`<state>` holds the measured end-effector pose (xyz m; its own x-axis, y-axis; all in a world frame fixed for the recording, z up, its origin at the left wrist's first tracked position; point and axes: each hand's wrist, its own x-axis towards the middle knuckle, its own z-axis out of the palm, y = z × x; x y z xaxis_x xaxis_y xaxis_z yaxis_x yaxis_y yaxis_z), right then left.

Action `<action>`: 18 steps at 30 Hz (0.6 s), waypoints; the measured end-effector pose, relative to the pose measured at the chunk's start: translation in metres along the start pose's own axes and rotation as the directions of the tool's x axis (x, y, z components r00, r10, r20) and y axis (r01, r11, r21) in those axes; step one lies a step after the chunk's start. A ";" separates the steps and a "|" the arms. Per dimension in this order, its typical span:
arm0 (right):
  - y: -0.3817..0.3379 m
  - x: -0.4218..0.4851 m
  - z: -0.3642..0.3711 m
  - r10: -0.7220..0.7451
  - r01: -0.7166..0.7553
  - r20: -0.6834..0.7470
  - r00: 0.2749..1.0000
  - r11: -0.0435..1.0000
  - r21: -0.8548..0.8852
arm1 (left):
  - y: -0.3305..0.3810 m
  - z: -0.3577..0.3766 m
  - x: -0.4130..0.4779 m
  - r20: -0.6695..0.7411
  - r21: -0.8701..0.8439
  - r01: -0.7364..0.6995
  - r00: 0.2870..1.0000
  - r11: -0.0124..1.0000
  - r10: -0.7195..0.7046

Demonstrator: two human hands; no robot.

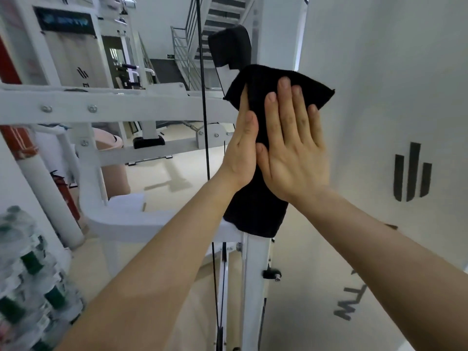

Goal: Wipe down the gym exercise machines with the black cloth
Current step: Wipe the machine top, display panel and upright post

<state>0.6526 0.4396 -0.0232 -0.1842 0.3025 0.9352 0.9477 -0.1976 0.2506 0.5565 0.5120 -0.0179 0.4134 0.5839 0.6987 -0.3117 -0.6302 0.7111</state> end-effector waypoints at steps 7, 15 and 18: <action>-0.008 -0.053 0.013 -0.047 0.047 0.032 0.998 0.999 -0.007 | -0.030 -0.003 -0.051 0.057 0.137 0.003 0.998 0.991 -0.011; 0.003 -0.047 0.007 -0.152 0.154 0.048 0.987 0.987 -0.044 | -0.023 -0.002 -0.050 0.043 0.131 0.020 0.999 0.991 -0.026; 0.011 -0.018 -0.001 -0.145 0.147 0.028 0.989 0.987 -0.062 | -0.001 -0.003 -0.020 -0.004 0.084 0.034 0.999 0.996 -0.034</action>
<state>0.6660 0.4308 -0.0373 -0.3125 0.3543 0.8814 0.8925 -0.2083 0.4001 0.5460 0.5029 -0.0323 0.4199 0.6073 0.6744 -0.2247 -0.6504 0.7256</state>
